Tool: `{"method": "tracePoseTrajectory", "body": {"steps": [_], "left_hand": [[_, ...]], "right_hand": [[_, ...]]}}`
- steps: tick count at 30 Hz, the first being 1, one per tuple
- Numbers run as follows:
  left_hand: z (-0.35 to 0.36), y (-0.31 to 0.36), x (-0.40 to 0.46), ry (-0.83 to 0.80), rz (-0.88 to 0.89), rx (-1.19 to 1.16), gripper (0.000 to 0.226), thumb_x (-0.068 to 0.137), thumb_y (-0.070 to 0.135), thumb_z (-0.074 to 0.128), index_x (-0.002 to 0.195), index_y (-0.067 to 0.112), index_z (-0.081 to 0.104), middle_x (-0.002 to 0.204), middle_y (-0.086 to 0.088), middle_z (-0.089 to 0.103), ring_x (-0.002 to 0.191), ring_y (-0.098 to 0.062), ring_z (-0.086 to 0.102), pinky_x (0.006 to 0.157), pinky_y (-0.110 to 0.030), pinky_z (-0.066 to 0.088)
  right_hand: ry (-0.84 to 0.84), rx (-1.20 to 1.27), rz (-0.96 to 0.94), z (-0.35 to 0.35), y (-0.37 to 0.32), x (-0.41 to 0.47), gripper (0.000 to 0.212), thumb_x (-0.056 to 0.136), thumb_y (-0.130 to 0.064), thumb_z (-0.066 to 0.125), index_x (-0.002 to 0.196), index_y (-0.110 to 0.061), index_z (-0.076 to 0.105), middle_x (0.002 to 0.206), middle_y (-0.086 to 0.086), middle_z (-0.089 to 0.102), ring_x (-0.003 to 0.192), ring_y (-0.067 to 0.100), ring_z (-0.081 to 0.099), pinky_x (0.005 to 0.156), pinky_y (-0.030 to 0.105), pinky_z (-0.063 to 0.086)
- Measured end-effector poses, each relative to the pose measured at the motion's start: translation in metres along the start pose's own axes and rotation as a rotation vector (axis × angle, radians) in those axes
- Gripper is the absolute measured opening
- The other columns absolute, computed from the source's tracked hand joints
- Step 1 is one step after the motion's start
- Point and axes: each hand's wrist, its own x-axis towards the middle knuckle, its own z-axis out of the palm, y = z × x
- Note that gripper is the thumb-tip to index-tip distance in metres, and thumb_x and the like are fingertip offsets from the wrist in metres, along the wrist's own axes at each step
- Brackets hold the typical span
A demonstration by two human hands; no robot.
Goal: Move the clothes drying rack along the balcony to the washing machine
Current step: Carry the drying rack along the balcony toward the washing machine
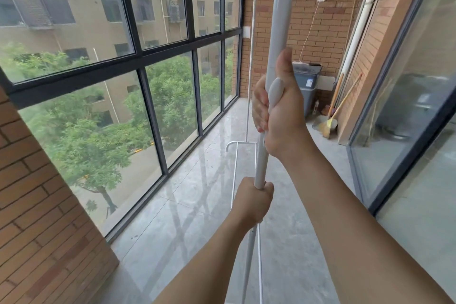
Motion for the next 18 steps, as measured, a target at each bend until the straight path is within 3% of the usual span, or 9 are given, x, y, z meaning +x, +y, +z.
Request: {"method": "tracePoseTrajectory", "body": {"steps": [3,12,18], "left_hand": [[-0.010,0.003,0.025,-0.012,0.012,0.007,0.042,0.082,0.014,0.047,0.049,0.024,0.023,0.040,0.013,0.022,0.036,-0.011,0.021,0.035,-0.017,0.023],[-0.024,0.000,0.092,-0.013,0.007,0.022,0.041,0.084,0.014,0.047,0.051,0.022,0.023,0.039,0.013,0.023,0.035,-0.010,0.022,0.035,-0.017,0.025],[-0.021,0.003,0.138,0.008,0.010,0.027,0.043,0.081,0.017,0.048,0.046,0.024,0.024,0.038,0.014,0.023,0.034,-0.010,0.023,0.035,-0.016,0.026]], "right_hand": [[0.015,-0.017,0.003,0.003,0.010,0.024,0.064,0.078,-0.074,0.036,0.055,-0.016,0.021,0.046,0.002,0.017,0.038,0.016,0.014,0.038,0.030,0.013],[0.009,-0.010,-0.012,0.002,0.037,0.086,0.064,0.078,-0.073,0.036,0.059,-0.015,0.018,0.046,0.002,0.017,0.037,0.016,0.014,0.037,0.029,0.012],[-0.015,-0.004,-0.026,-0.010,0.049,0.124,0.067,0.081,-0.070,0.036,0.067,-0.010,0.011,0.058,0.014,0.008,0.047,0.025,0.007,0.042,0.035,0.009]]}}
